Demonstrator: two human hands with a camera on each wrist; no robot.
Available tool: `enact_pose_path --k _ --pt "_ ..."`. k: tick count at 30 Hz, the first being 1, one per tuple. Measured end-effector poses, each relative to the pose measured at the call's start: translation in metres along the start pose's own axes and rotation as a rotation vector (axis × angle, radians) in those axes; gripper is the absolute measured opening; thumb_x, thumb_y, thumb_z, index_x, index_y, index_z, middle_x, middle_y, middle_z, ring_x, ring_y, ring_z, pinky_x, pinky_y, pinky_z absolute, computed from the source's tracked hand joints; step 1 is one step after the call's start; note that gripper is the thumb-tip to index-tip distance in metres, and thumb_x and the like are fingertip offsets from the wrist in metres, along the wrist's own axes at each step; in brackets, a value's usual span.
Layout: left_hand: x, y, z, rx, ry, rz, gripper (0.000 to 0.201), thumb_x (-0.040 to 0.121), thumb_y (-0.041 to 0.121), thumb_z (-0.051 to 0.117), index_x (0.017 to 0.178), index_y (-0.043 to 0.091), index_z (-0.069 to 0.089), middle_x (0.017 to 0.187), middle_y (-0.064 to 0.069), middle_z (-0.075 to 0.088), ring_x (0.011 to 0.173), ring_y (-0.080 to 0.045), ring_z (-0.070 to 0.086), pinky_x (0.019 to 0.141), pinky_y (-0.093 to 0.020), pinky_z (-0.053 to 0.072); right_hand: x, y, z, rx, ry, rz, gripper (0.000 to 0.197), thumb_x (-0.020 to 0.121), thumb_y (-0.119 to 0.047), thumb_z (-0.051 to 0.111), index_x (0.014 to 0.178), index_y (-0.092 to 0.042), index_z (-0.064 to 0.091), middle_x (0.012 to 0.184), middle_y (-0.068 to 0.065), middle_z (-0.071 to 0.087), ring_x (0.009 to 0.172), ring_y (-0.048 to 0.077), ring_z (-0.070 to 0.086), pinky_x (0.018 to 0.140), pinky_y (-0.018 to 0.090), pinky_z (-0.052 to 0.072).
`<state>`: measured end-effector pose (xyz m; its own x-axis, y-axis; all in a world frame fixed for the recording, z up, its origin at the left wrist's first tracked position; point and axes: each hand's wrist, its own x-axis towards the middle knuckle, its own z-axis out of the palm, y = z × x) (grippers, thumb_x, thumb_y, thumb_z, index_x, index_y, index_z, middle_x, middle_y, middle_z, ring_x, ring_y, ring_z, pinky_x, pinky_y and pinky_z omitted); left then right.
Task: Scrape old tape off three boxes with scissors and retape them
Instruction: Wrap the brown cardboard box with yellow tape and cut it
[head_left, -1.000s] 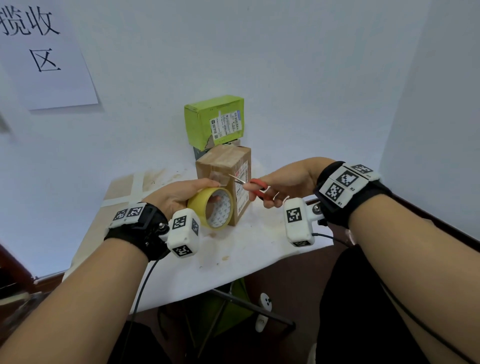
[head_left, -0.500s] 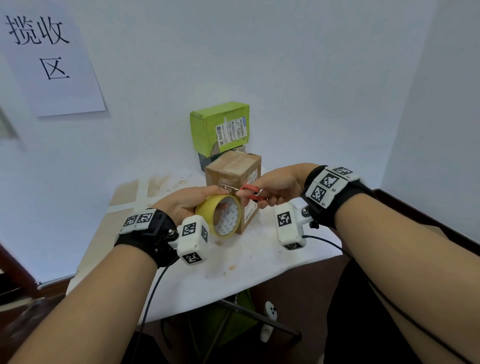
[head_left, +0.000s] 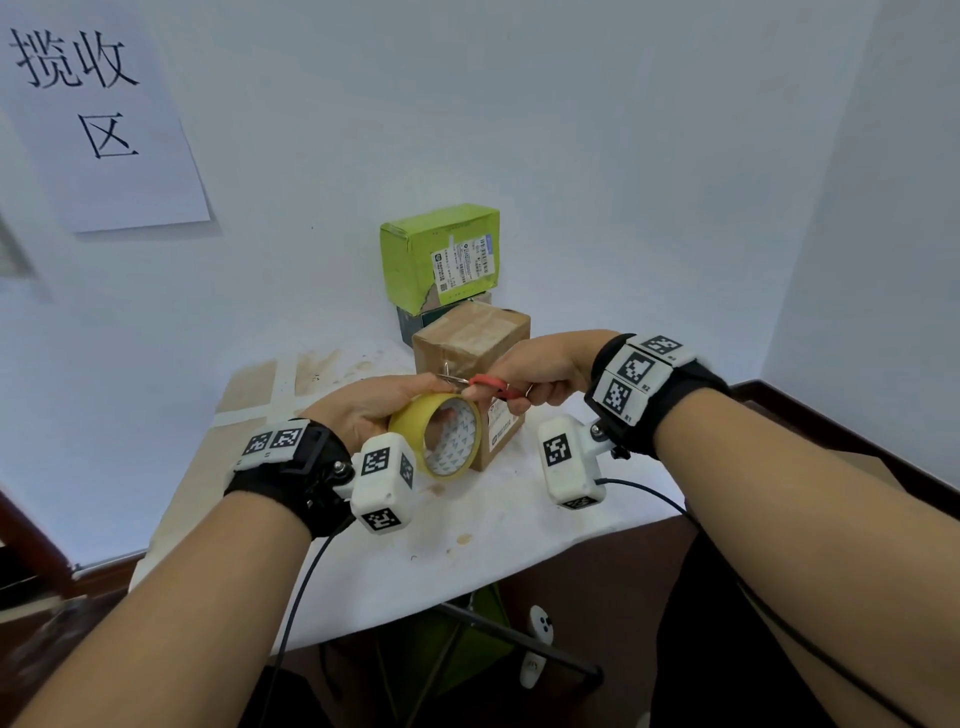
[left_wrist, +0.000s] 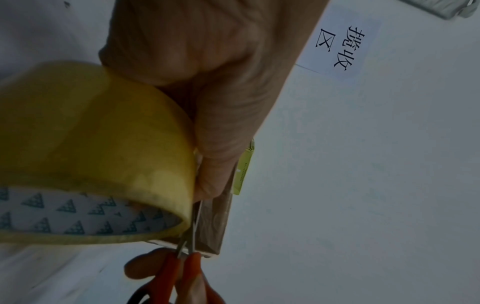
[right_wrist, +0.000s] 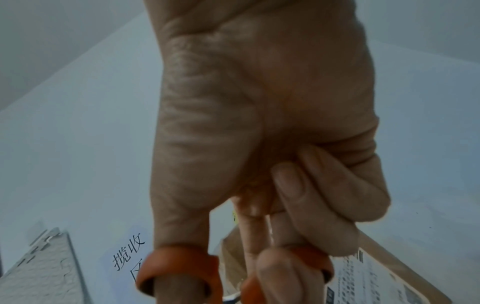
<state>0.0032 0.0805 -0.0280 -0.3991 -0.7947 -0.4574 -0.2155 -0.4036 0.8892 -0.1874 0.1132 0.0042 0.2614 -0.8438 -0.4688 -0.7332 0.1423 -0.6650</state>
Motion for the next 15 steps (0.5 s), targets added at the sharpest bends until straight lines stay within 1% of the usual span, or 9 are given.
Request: enact_pose_path --k 3,6,7,9,10,11,12,13,15 --pt "0.003 -0.002 -0.004 -0.016 -0.008 -0.012 0.017 0.089 0.021 0.062 0.096 0.005 0.062 0.073 -0.009 0.065 0.053 -0.015 0.062 0.044 -0.021 0.049 0.003 -0.001 0.000 -0.006 0.035 -0.013 0.029 0.086 -0.049 0.062 0.088 -0.020 0.061 0.054 -0.003 0.044 0.042 0.007 0.017 0.039 0.017 0.011" --pt "0.003 -0.002 -0.006 -0.036 -0.012 -0.014 0.014 0.085 0.019 0.066 0.088 0.005 0.065 0.072 -0.009 0.066 0.055 -0.015 0.063 0.046 -0.022 0.050 0.005 0.003 -0.001 -0.010 0.068 -0.056 0.022 0.085 -0.043 0.065 0.084 -0.021 0.063 0.056 -0.003 0.046 0.044 0.008 0.019 0.040 0.018 0.012" --pt "0.004 -0.002 -0.006 -0.044 -0.009 -0.008 0.016 0.081 0.018 0.069 0.088 0.004 0.066 0.074 -0.009 0.066 0.056 -0.015 0.063 0.048 -0.022 0.052 0.006 0.005 0.000 -0.004 0.067 -0.079 0.019 0.085 -0.040 0.067 0.082 -0.021 0.063 0.055 -0.003 0.047 0.043 0.007 0.020 0.040 0.018 0.013" --pt "0.008 -0.003 -0.008 -0.044 -0.005 0.006 0.031 0.071 0.019 0.074 0.097 0.004 0.066 0.081 -0.010 0.066 0.063 -0.016 0.063 0.056 -0.024 0.056 0.009 0.010 0.001 0.025 0.072 -0.130 0.018 0.084 -0.034 0.070 0.074 -0.021 0.063 0.052 -0.003 0.049 0.041 0.007 0.022 0.039 0.018 0.013" --pt "0.009 -0.002 -0.009 -0.041 -0.001 0.009 0.037 0.069 0.020 0.075 0.101 0.004 0.065 0.084 -0.010 0.066 0.066 -0.016 0.062 0.060 -0.025 0.057 0.011 0.013 0.002 0.038 0.085 -0.147 0.018 0.083 -0.031 0.071 0.071 -0.021 0.063 0.051 -0.003 0.050 0.040 0.007 0.022 0.039 0.018 0.013" --pt "0.010 -0.002 -0.010 -0.038 -0.002 0.013 0.037 0.070 0.020 0.074 0.103 0.005 0.065 0.086 -0.010 0.066 0.068 -0.016 0.062 0.062 -0.024 0.057 0.012 0.015 0.003 0.046 0.105 -0.158 0.017 0.083 -0.030 0.072 0.070 -0.021 0.064 0.051 -0.002 0.051 0.041 0.008 0.023 0.039 0.019 0.014" --pt "0.010 -0.002 -0.011 -0.032 -0.005 0.011 0.034 0.074 0.019 0.073 0.104 0.005 0.065 0.087 -0.010 0.065 0.068 -0.016 0.061 0.061 -0.024 0.056 0.013 0.016 0.005 0.049 0.128 -0.166 0.017 0.083 -0.029 0.072 0.070 -0.021 0.066 0.050 -0.002 0.051 0.042 0.008 0.024 0.039 0.019 0.014" --pt "0.010 -0.002 -0.010 -0.017 -0.011 0.002 0.027 0.078 0.017 0.072 0.102 0.005 0.065 0.085 -0.010 0.065 0.067 -0.016 0.062 0.057 -0.023 0.055 0.013 0.017 0.005 0.052 0.156 -0.174 0.017 0.084 -0.028 0.072 0.068 -0.022 0.068 0.050 -0.003 0.052 0.043 0.008 0.024 0.040 0.019 0.015" --pt "0.007 -0.002 -0.007 0.038 -0.034 -0.012 0.010 0.087 0.014 0.066 0.090 0.005 0.068 0.078 -0.009 0.065 0.060 -0.014 0.062 0.047 -0.020 0.050 0.013 0.019 0.005 0.067 0.200 -0.187 0.021 0.087 -0.027 0.069 0.066 -0.025 0.071 0.049 -0.003 0.052 0.042 0.008 0.025 0.040 0.019 0.015"
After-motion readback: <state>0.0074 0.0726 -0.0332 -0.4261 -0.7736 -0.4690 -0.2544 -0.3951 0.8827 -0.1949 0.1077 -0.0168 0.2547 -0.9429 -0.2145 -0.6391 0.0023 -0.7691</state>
